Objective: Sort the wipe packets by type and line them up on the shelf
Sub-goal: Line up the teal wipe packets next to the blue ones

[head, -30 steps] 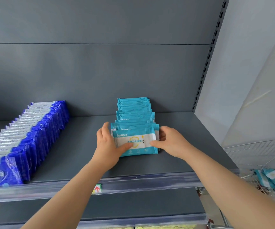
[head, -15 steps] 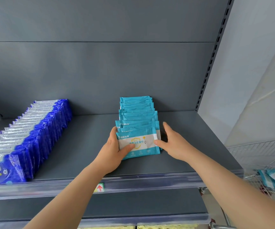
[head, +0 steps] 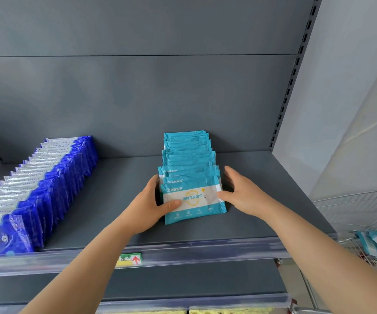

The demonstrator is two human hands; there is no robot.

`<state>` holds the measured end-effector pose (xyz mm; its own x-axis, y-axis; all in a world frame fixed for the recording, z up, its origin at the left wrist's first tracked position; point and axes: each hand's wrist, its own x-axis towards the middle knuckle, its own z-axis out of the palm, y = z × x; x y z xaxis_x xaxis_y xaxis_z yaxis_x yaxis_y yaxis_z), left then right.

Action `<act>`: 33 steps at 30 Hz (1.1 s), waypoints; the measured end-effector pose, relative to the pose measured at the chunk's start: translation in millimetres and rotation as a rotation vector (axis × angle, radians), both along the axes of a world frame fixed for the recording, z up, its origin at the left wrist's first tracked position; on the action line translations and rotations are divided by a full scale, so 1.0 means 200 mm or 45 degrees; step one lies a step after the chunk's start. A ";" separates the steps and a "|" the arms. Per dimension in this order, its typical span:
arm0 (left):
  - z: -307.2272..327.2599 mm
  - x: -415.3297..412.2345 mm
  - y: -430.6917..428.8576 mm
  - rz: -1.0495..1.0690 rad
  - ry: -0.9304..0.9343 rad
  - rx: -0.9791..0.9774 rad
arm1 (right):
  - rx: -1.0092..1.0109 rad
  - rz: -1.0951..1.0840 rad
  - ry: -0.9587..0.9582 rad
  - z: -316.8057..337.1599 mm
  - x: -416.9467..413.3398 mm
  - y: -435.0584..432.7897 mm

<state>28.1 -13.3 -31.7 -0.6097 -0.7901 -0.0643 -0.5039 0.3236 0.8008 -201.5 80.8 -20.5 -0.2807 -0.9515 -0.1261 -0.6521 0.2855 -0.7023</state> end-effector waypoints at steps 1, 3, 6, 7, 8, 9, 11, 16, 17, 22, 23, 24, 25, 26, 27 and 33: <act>0.00 0.00 -0.01 -0.016 0.001 -0.004 | 0.000 0.024 -0.035 0.00 0.00 -0.01; 0.01 -0.01 -0.04 -0.027 0.007 -0.005 | -0.008 0.082 -0.077 0.01 0.02 -0.04; 0.01 -0.05 -0.06 -0.040 -0.020 -0.024 | -0.051 0.106 -0.107 0.04 0.05 -0.07; 0.01 -0.05 -0.07 -0.042 -0.044 -0.055 | -0.064 0.104 -0.101 0.04 0.05 -0.08; 0.00 -0.06 -0.06 -0.060 -0.080 -0.088 | -0.067 0.111 -0.082 0.04 0.05 -0.07; -0.02 -0.05 -0.05 -0.083 -0.122 -0.126 | -0.066 0.124 -0.065 0.03 0.06 -0.06; -0.03 -0.04 -0.02 -0.095 -0.138 -0.146 | -0.067 0.137 -0.043 0.01 0.06 -0.03; 0.01 -0.01 0.01 0.209 0.303 0.015 | -0.257 -0.057 -0.158 -0.03 0.04 0.00; 0.02 -0.01 0.00 0.268 0.324 -0.003 | -0.292 -0.095 -0.158 -0.03 0.04 0.00; 0.00 -0.01 -0.01 0.337 0.396 -0.052 | -0.379 -0.143 -0.167 -0.01 0.05 0.00; 0.00 -0.01 -0.01 0.334 0.351 -0.121 | -0.398 -0.145 -0.147 0.00 0.05 0.00; 0.00 0.00 -0.01 0.326 0.282 -0.203 | -0.422 -0.149 -0.111 0.02 0.05 -0.01; 0.00 0.00 -0.01 0.315 0.215 -0.256 | -0.446 -0.152 -0.064 0.03 0.05 -0.02; 0.00 0.00 0.00 0.296 0.161 -0.262 | -0.460 -0.154 -0.020 0.05 0.04 -0.04; 0.01 -0.01 -0.01 0.274 0.127 -0.248 | -0.463 -0.155 0.007 0.07 0.04 -0.06; 0.06 -0.06 -0.02 0.207 0.132 -0.191 | -0.375 -0.259 -0.009 0.17 0.02 -0.19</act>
